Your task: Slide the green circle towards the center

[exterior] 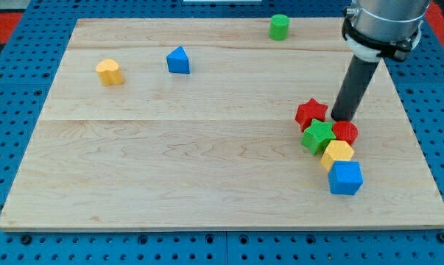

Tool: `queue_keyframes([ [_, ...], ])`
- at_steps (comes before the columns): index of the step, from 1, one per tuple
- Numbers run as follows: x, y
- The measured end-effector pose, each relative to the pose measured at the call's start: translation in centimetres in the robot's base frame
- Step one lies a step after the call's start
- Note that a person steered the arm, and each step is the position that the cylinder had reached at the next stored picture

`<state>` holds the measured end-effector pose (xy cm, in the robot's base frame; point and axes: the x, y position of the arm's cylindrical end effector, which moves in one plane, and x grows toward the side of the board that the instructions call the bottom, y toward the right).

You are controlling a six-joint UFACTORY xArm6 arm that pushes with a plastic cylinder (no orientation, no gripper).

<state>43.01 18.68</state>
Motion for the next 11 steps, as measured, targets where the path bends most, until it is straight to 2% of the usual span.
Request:
queue_keyframes([
  [3,-16.0,-3.1],
  [4,-21.9,-2.2],
  [5,-23.7,-2.1],
  [6,-23.8,-4.2],
  [7,-23.7,-6.6],
  [9,-22.1,-6.6],
  [11,-21.4,-12.2],
])
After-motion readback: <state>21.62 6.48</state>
